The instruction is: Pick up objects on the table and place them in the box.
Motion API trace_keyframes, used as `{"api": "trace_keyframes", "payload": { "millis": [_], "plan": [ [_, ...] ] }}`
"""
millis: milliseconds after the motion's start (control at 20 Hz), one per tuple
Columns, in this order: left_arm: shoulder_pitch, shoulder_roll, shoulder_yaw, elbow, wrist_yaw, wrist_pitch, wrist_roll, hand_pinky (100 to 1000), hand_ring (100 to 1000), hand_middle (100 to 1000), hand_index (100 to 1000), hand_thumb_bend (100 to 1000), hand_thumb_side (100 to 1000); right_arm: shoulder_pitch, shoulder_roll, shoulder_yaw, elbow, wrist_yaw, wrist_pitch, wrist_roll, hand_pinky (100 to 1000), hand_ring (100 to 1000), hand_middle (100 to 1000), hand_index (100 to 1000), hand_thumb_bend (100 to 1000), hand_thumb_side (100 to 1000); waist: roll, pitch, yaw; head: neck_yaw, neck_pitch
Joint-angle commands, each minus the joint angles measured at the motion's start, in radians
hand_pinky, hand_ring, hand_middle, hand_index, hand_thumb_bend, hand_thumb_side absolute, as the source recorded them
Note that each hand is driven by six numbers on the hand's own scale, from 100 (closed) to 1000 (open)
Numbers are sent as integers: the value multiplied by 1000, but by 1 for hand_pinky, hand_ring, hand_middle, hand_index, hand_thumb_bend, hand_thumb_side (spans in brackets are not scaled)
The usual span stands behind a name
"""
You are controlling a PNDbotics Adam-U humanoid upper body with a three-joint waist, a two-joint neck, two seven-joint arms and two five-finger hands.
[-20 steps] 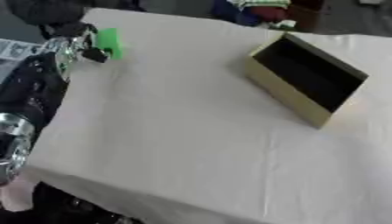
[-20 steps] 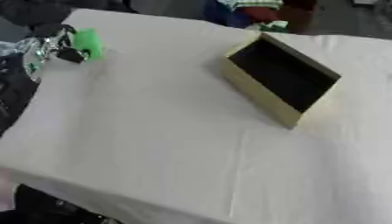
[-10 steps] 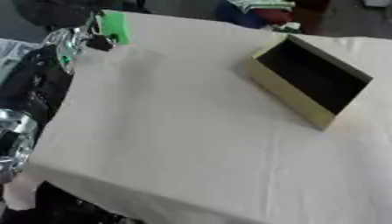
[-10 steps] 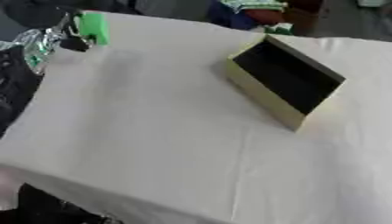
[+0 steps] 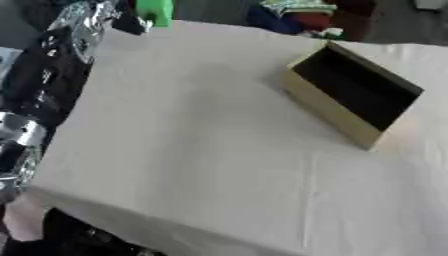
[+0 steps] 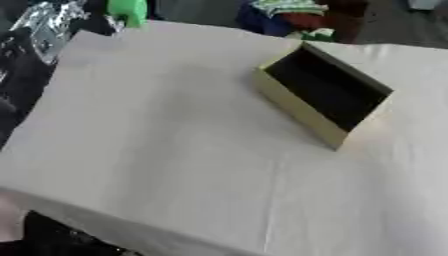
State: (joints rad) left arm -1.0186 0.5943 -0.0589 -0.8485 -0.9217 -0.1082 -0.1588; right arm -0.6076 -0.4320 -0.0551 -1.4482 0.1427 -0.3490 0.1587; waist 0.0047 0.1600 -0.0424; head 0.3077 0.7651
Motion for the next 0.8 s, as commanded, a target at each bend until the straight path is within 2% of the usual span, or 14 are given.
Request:
{"api": "trace_keyframes", "payload": {
  "millis": [50,400,800],
  "plan": [
    [-42,-22,-37,-79,10,-41,-32,671,586,541,730,100,327,-21,-8,-3,-13,-10,-1,5,645,862,647,833,100,291,2,-21,-5,9,5],
    [-75,-140,-99,-131,6,-85,-79,675,596,553,739,100,330,-35,14,7,-23,-22,-2,16,644,859,646,832,100,295,4,-21,-37,30,5],
    [-69,-237,-152,-139,-19,-128,-91,682,610,571,749,100,339,-44,31,10,-31,-36,-2,19,644,856,640,829,100,300,3,-11,-77,44,5]
  ]
}}
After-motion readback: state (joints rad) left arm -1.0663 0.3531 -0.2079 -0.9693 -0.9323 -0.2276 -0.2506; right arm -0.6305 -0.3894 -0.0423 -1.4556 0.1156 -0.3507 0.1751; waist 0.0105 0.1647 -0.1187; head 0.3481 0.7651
